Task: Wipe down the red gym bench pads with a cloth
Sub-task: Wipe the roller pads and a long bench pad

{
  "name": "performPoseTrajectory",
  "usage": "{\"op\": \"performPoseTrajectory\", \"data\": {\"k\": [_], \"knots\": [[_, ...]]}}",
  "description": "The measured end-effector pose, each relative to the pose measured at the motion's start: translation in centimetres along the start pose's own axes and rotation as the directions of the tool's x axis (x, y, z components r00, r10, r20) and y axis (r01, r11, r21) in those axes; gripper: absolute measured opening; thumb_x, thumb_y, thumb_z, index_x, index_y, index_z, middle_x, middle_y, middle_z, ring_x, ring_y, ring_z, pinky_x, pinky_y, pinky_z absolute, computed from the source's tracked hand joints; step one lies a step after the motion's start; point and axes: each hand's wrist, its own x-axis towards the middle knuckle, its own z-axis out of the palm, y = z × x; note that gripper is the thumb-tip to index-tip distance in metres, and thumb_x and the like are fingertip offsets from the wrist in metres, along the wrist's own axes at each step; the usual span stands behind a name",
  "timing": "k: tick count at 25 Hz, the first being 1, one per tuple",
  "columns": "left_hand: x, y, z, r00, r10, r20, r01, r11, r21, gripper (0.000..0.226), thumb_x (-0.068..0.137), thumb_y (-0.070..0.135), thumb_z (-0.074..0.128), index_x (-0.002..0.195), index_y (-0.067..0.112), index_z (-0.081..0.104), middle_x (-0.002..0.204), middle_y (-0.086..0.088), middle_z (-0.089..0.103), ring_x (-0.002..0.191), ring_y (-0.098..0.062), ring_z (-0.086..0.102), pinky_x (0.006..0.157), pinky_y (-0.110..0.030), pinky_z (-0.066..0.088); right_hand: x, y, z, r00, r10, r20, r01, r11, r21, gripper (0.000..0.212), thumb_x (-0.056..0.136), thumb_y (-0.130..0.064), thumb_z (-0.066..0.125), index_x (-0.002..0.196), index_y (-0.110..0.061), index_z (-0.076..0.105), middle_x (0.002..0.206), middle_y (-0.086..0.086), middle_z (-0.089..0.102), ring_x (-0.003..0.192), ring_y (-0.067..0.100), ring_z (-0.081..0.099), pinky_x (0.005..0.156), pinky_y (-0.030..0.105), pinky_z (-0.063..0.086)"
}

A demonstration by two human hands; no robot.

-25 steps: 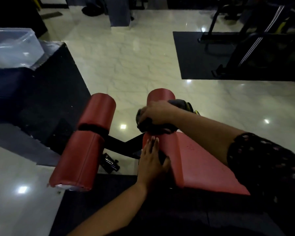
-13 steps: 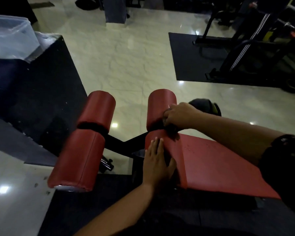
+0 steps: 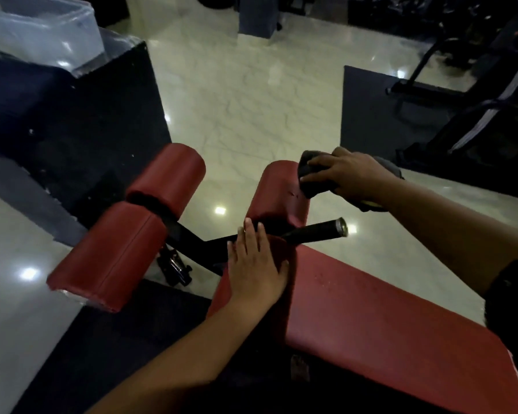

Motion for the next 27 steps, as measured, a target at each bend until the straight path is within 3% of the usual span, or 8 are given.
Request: {"op": "performPoseTrajectory", "data": {"k": [3,8,10,14,18,22,24,27], "knots": [[0.9,2.2,1.6,0.987,-0.154,-0.034,0.155,0.988,0.023,0.086,0.095,0.061,0.031,0.155,0.013,-0.008,0.163,-0.014,-0.001,0.150,-0.030,0.001,0.120,-0.051,-0.002,0.8,2.8,4.3,0.983,-0.100,-0.156,0.103,0.995,0.008,0.069,0.088,-0.022,0.064,0.143,-0.049,0.034,0.154,-0.004,0.032,0.113,0.029,0.047,0.073,0.038,0.047],[1.6,2.7,2.6,0.963,-0.256,-0.083,0.264,0.960,0.095,0.090,0.091,0.070,0.029,0.156,0.018,-0.004,0.163,-0.010,0.009,0.150,-0.027,0.009,0.120,-0.049,0.014,1.6,1.3,12.5,0.793,-0.337,-0.507,0.426,0.902,0.066,0.072,0.081,-0.023,0.069,0.141,-0.045,0.036,0.148,0.003,0.038,0.103,0.038,0.057,0.062,0.041,0.055],[1.8,3.0,2.6,0.959,-0.272,-0.076,0.280,0.953,0.120,0.088,0.090,0.071,0.028,0.157,0.020,0.000,0.163,-0.008,0.010,0.150,-0.027,0.011,0.119,-0.049,0.018,0.3,-1.1,15.6,0.800,-0.216,-0.561,0.415,0.873,0.256,0.067,0.086,-0.031,0.057,0.144,-0.049,0.029,0.149,0.004,0.029,0.105,0.037,0.051,0.067,0.046,0.056],[2.1,3.3,2.6,0.967,-0.243,-0.082,0.254,0.948,0.192,0.088,0.083,0.072,0.017,0.155,0.022,0.018,0.160,-0.007,0.023,0.146,-0.028,0.022,0.115,-0.048,0.026,-1.5,-4.0,20.2,0.762,0.032,-0.647,0.375,0.793,0.480,0.087,0.062,-0.016,0.077,0.140,-0.036,0.042,0.141,0.015,0.036,0.107,0.037,0.047,0.077,0.041,0.055],[2.1,3.4,2.8,0.981,-0.156,-0.115,0.177,0.960,0.215,0.071,0.088,0.063,0.032,0.147,0.024,0.041,0.148,-0.001,0.044,0.138,-0.025,0.039,0.105,-0.046,0.038,2.8,-0.2,19.7,0.842,0.381,-0.381,0.055,0.642,0.765,0.072,0.080,-0.007,0.065,0.142,-0.037,0.044,0.151,0.014,0.033,0.112,0.042,0.045,0.086,0.048,0.051],[1.7,3.2,3.0,0.979,-0.147,-0.144,0.173,0.967,0.190,0.068,0.088,0.060,0.036,0.145,0.025,0.041,0.145,0.000,0.047,0.137,-0.024,0.040,0.106,-0.045,0.038,5.0,1.3,17.6,0.911,0.340,-0.235,-0.025,0.613,0.790,0.072,0.083,-0.009,0.060,0.147,-0.035,0.037,0.153,0.015,0.029,0.121,0.044,0.041,0.092,0.049,0.049],[1.6,3.3,2.9,0.976,-0.159,-0.150,0.185,0.966,0.179,0.069,0.087,0.061,0.035,0.146,0.025,0.040,0.147,-0.001,0.046,0.137,-0.023,0.039,0.107,-0.043,0.036,2.7,-1.1,16.8,0.880,0.267,-0.393,0.114,0.685,0.720,0.066,0.081,-0.016,0.056,0.144,-0.033,0.043,0.150,0.015,0.037,0.111,0.041,0.047,0.080,0.042,0.052],[1.5,3.4,3.0,0.968,-0.197,-0.158,0.224,0.959,0.175,0.075,0.085,0.065,0.031,0.149,0.027,0.034,0.151,0.000,0.039,0.140,-0.022,0.035,0.108,-0.041,0.033,-0.2,-3.4,17.4,0.719,-0.005,-0.695,0.443,0.774,0.453,0.043,0.092,-0.029,0.043,0.132,-0.030,0.059,0.141,0.011,0.051,0.096,0.032,0.051,0.069,0.032,0.049]]}}
